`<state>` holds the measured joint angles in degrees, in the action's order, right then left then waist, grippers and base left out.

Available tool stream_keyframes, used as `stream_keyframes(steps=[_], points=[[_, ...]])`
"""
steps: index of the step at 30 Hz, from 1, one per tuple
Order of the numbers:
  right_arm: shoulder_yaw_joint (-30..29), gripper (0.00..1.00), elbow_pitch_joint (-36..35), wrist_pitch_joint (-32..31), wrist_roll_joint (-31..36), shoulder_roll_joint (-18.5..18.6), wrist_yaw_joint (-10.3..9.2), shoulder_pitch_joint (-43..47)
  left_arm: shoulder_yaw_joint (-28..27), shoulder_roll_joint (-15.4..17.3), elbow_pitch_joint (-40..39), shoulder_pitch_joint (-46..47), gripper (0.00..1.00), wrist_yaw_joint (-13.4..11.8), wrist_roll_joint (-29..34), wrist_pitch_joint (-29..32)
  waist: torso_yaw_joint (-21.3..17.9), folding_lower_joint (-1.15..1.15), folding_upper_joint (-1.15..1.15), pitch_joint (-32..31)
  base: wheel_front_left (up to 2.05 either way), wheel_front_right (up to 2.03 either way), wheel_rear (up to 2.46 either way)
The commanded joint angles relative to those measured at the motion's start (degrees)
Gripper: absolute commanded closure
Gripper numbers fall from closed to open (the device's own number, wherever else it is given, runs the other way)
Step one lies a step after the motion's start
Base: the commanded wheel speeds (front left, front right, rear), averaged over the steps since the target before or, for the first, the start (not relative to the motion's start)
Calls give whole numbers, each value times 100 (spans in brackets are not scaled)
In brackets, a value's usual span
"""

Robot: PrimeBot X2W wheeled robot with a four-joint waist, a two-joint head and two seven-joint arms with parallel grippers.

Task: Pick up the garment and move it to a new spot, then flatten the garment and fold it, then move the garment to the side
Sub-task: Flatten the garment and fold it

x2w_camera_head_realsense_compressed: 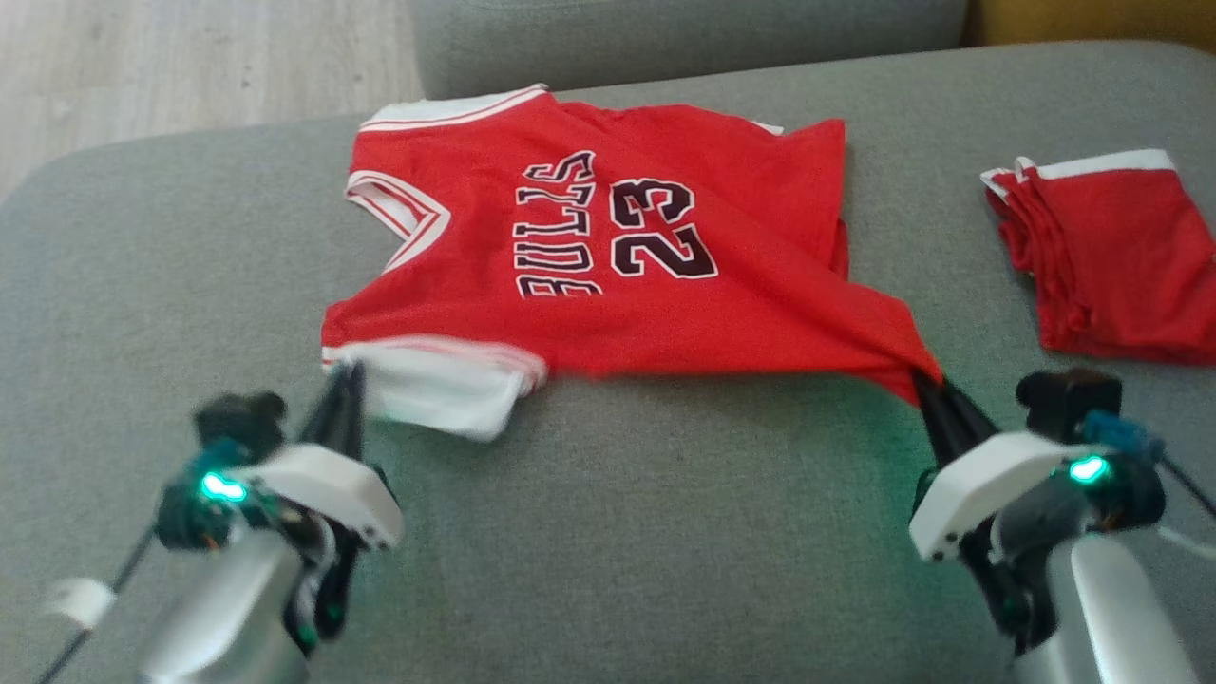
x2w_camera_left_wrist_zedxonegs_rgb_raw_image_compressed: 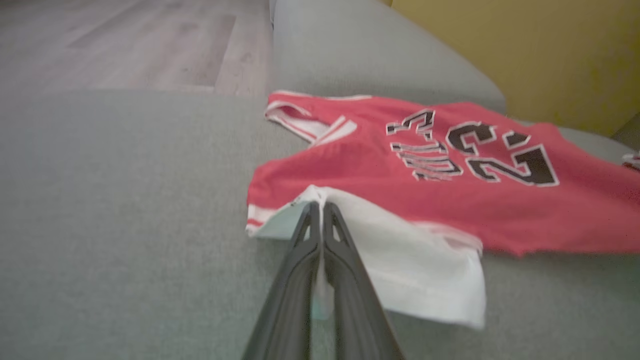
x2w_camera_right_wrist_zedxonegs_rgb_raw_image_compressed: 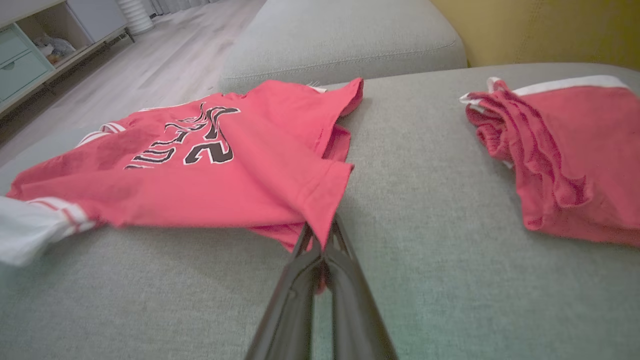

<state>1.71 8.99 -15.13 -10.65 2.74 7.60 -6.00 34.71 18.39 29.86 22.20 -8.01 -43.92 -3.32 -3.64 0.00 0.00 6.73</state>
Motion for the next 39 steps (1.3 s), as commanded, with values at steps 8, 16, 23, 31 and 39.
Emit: stream_keyframes(steps=[8, 16, 23, 31, 39], points=[[160, 100, -124, -80, -63, 577, -11, -959, -947, 722, -1439, 761, 100, -81, -155, -414, 193, 0, 0, -278, 0, 0, 0], [663, 100, -69, -142, -546, 1293, -11, -2054, -1399, 1122, -2299, 1531, 100, -221, -152, -307, 232, 0, 0, -583, 0, 0, 0], [931, 100, -145, 144, -920, 1758, -11, -2921, -1516, 1318, -2681, 2146, 100, -302, 36, -248, 218, 0, 0, -772, 0, 0, 0], [925, 100, -489, 330, -1133, 1891, -11, -3078, -1617, 1506, -3067, 2366, 100, -384, 64, -87, 170, 0, 0, -836, 0, 0, 0], [589, 100, -1268, -133, -1166, 1882, -11, -2771, -1757, 1988, -3643, 2236, 100, -460, -157, 566, 67, 0, 0, -252, 0, 0, 0]])
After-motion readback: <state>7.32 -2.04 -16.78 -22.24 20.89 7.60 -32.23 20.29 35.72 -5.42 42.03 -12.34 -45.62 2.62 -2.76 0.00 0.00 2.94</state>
